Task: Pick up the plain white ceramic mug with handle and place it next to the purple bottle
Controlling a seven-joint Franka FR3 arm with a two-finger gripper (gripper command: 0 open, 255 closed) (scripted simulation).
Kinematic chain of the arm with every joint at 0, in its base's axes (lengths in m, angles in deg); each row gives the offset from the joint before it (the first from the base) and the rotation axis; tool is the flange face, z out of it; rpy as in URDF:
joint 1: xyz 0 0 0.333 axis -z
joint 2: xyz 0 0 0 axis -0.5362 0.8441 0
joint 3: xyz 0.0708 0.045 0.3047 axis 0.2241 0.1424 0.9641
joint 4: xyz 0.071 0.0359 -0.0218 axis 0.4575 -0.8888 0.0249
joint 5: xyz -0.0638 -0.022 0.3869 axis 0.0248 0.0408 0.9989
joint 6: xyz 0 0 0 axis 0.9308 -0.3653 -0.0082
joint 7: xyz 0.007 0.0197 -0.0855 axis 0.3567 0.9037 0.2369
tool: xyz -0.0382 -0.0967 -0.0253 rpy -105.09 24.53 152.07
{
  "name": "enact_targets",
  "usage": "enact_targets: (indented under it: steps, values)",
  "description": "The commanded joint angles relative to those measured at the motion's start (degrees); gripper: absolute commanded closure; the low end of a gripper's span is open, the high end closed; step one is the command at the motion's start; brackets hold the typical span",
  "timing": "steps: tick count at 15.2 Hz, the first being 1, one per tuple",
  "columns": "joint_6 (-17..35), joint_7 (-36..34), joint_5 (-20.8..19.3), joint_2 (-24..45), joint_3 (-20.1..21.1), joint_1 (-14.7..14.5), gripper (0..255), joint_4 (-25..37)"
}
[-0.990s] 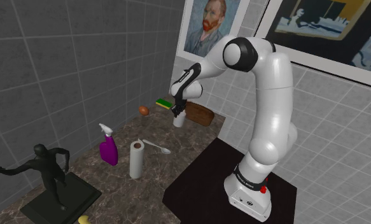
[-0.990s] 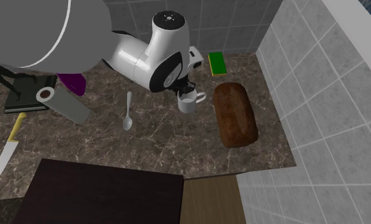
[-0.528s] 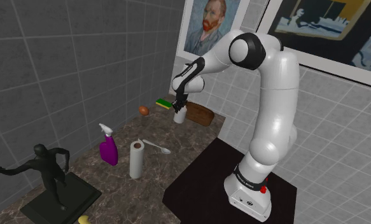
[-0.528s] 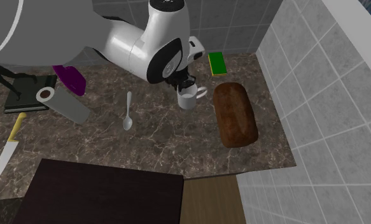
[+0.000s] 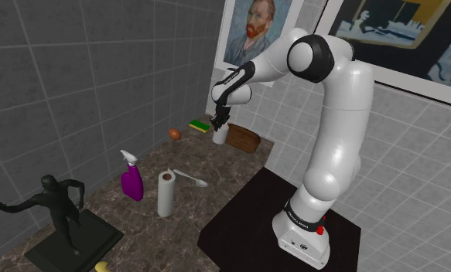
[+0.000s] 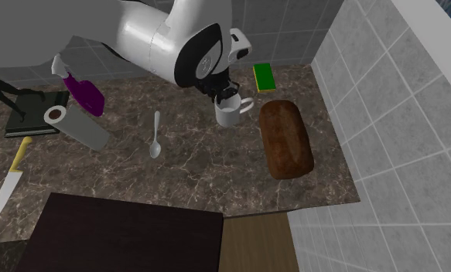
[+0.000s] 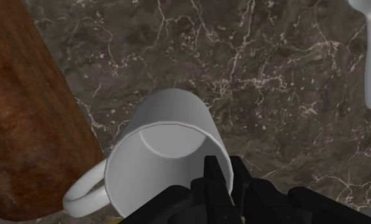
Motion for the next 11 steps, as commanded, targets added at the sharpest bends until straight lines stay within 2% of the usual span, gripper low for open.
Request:
enact_targets:
  steps: [1, 11]
  values:
    - [-1.2, -0.2, -0.4, -1.1, -0.2, -0.1, 255, 0.1]
    - [-7.8, -1.6, -2.3, -6.5, -1.0, -0.7, 255, 1.5]
